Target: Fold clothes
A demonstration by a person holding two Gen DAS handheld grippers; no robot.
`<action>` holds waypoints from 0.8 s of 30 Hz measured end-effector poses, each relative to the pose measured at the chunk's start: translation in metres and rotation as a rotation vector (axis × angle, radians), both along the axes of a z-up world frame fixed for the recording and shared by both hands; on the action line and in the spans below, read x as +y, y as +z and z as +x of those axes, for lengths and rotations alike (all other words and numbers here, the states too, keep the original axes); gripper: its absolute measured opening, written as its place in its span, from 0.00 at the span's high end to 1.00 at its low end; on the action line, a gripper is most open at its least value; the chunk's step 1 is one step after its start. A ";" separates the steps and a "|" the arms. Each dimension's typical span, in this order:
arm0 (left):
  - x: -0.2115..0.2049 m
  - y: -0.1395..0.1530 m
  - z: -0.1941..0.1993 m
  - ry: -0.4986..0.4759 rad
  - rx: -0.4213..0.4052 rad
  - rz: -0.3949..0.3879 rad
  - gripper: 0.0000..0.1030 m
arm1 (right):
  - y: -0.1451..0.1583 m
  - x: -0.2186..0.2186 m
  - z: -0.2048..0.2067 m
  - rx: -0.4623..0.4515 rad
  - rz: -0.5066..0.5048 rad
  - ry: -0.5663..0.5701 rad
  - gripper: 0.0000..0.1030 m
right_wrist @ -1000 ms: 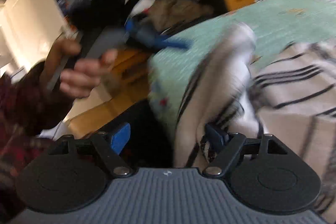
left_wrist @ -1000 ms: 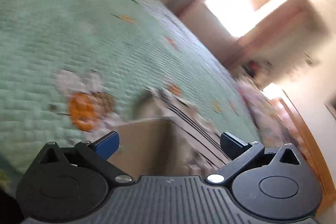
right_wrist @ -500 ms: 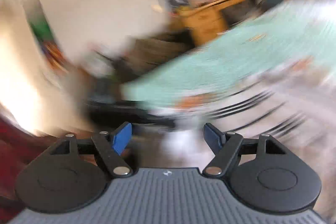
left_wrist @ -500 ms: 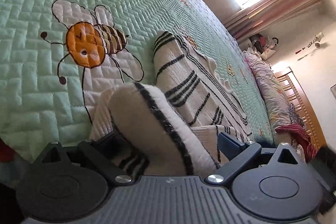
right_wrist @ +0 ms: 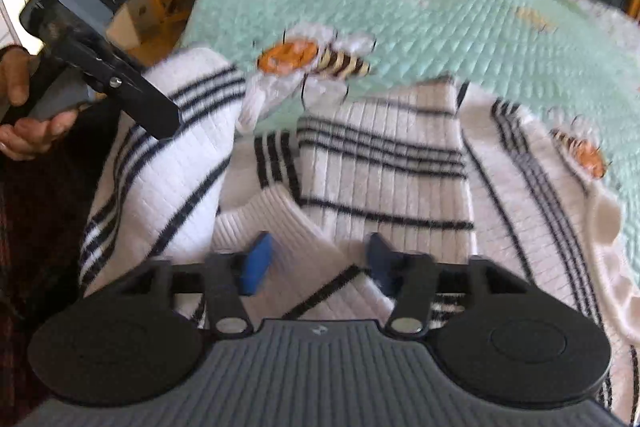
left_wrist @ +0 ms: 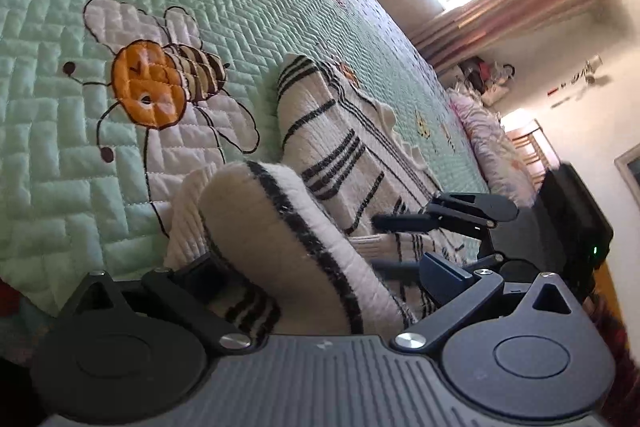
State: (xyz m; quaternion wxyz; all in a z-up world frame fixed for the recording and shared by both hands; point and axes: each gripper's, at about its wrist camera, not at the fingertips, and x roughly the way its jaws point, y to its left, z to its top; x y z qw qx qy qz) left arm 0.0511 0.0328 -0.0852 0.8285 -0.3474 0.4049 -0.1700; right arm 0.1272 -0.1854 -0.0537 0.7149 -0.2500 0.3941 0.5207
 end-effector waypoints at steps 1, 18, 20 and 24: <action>0.000 0.000 0.000 -0.002 0.000 0.002 0.01 | -0.001 0.004 -0.001 0.006 -0.025 0.009 0.70; -0.006 0.016 0.015 0.004 0.052 0.015 0.01 | 0.040 -0.132 -0.025 0.055 0.575 -0.487 0.89; -0.013 0.027 0.019 -0.025 0.034 0.057 0.01 | 0.042 -0.146 -0.025 0.075 0.647 -0.503 0.89; -0.041 0.048 0.039 -0.149 -0.045 0.186 0.01 | 0.044 -0.159 -0.037 0.081 0.714 -0.483 0.89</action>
